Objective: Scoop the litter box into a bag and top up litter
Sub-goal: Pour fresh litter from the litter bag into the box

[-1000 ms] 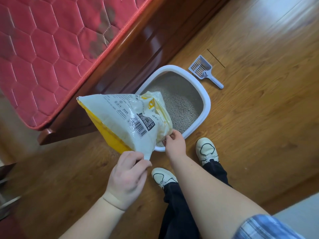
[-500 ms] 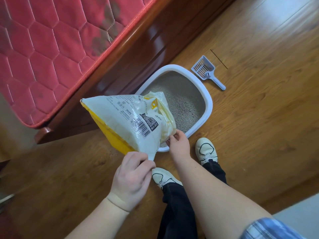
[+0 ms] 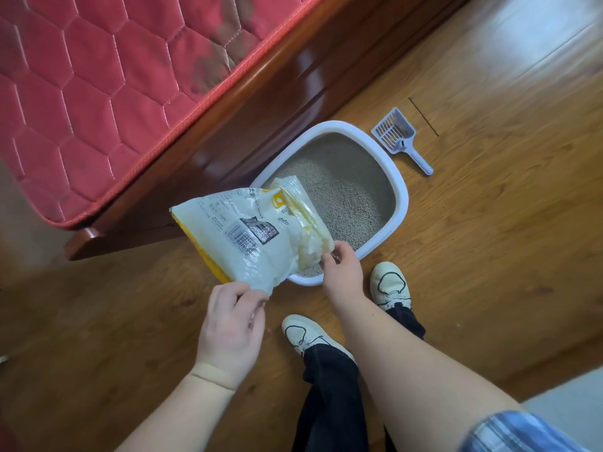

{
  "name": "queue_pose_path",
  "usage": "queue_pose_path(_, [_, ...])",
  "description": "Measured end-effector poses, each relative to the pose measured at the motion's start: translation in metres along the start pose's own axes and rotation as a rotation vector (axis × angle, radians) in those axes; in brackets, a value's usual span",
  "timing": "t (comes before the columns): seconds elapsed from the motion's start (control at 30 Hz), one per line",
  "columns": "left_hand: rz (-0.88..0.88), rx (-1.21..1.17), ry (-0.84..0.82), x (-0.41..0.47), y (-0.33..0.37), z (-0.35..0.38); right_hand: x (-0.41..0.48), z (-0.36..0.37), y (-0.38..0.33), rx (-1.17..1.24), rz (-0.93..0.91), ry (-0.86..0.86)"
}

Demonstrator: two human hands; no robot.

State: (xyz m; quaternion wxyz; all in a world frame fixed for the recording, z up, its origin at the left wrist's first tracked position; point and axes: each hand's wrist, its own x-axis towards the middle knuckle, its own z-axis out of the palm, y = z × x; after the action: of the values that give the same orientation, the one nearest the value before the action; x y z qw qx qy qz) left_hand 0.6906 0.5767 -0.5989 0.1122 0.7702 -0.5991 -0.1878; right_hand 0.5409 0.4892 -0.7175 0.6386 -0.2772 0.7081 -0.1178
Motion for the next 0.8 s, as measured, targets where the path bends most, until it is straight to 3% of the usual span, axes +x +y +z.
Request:
queue_pose_path(0.17, [-0.086,-0.013,0.071,0.001,-0.028,0.006,-0.004,0.002,-0.006,-0.118,-0.087,0.036])
queue_pose_path(0.27, [-0.226,-0.052,0.056,0.003,-0.041,0.016,-0.008,0.002,-0.011,-0.186,-0.149,0.053])
queue_pose_path(0.5, [-0.514,-0.168,-0.138,0.002,-0.064,0.04,-0.015,-0.008,-0.023,-0.469,-0.318,0.008])
queue_pose_path(0.67, [-0.587,-0.195,-0.273,-0.005,-0.073,0.026,-0.03,-0.003,-0.027,-0.701,-0.439,-0.068])
queue_pose_path(0.8, [-0.605,-0.347,-0.306,-0.011,-0.069,-0.004,-0.062,0.003,-0.052,-0.858,-0.581,-0.089])
